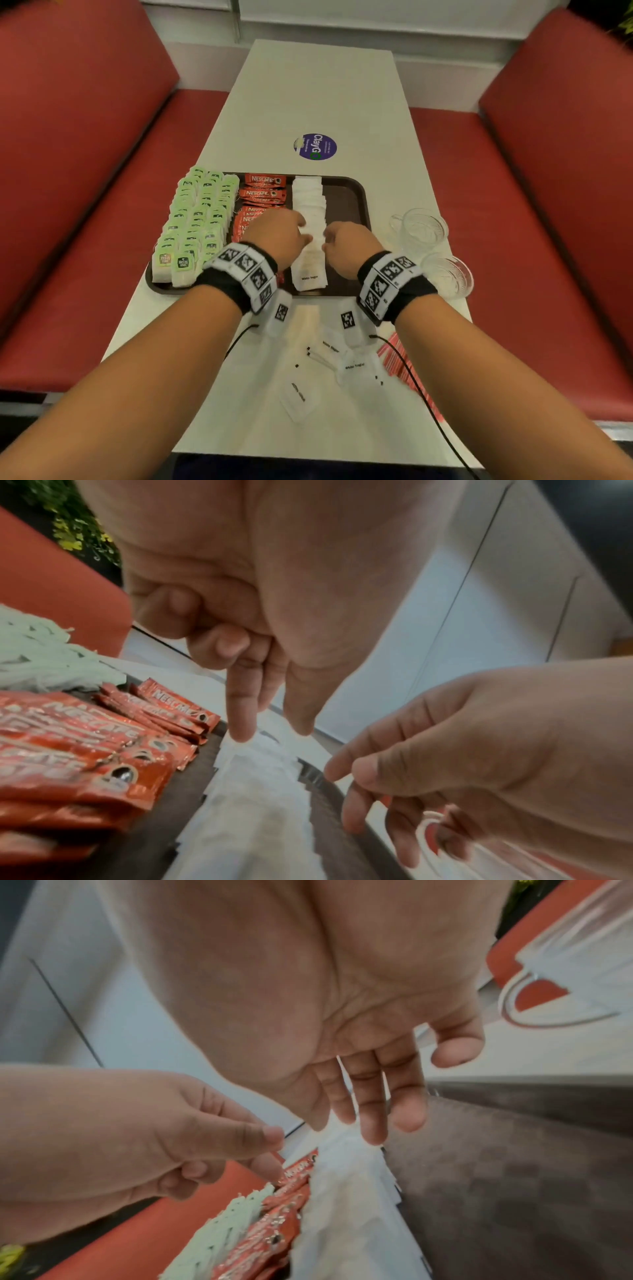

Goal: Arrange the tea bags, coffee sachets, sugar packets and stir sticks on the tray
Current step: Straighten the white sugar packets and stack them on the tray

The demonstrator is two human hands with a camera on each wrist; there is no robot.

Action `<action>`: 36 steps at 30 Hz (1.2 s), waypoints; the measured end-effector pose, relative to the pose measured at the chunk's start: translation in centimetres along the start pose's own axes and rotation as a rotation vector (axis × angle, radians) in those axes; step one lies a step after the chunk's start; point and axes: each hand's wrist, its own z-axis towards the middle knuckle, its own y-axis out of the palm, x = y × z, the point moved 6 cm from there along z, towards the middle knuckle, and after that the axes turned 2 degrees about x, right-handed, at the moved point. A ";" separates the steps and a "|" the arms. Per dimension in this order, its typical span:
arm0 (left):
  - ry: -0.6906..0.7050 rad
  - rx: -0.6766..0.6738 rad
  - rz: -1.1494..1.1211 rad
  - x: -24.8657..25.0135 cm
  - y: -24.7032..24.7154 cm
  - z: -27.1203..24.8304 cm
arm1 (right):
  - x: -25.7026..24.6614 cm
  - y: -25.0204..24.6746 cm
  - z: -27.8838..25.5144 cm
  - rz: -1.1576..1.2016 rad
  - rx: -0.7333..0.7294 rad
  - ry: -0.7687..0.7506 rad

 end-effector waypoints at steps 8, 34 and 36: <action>0.255 -0.308 0.055 3.5 5.4 -9.1 | 1.9 2.0 -9.6 -0.117 -0.183 -0.035; 0.209 -0.287 0.121 3.7 5.7 -12.0 | 5.3 4.6 -13.6 -0.074 -0.138 0.085; 0.212 -0.283 0.121 3.6 5.6 -12.0 | 5.3 4.7 -13.4 -0.053 -0.118 0.095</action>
